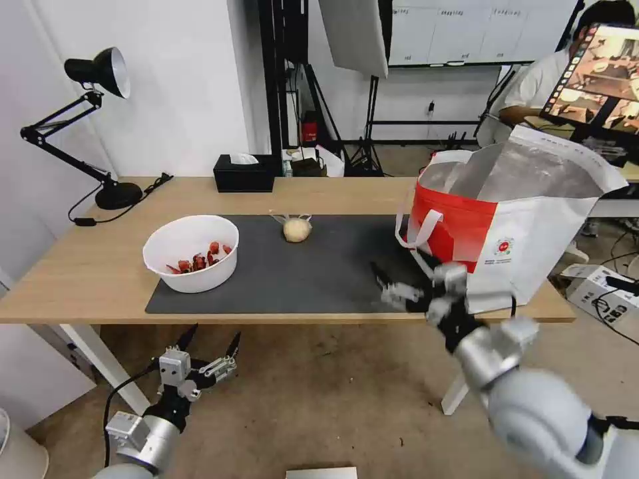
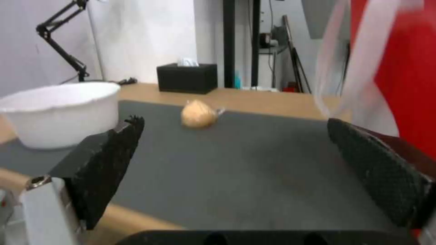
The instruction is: Pick up the trash from the table and place it into the takeout bag.
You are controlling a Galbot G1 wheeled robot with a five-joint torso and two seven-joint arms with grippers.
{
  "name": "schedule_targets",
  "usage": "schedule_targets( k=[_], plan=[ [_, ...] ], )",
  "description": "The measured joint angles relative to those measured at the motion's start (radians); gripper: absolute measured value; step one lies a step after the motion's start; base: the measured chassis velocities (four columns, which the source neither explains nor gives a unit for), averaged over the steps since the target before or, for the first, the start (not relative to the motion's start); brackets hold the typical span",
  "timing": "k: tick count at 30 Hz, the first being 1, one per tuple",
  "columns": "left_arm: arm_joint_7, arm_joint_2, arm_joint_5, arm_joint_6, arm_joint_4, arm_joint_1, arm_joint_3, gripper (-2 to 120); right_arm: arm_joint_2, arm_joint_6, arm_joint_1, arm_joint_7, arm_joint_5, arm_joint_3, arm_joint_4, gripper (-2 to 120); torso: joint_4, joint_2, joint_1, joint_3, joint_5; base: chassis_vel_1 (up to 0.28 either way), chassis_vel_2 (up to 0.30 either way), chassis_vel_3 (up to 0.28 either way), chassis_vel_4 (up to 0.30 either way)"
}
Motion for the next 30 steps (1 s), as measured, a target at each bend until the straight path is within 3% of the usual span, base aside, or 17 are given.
schedule_targets(
  k=[10, 30],
  plan=[
    [0.002, -0.015, 0.023, -0.019, 0.027, 0.0, 0.019, 100, 0.134, 0.132, -0.177, -0.039, -0.176, -0.027, -0.157, 100, -0.0001, 0.0, 0.0, 0.0, 0.0002, 0.0, 0.0, 0.0, 0.0],
    [0.005, -0.025, 0.032, -0.026, 0.052, -0.003, 0.021, 100, 0.144, 0.135, -0.158, -0.034, -0.184, -0.048, -0.195, 100, 0.0001, 0.0, 0.0, 0.0, 0.0002, 0.0, 0.0, 0.0, 0.0]
  ],
)
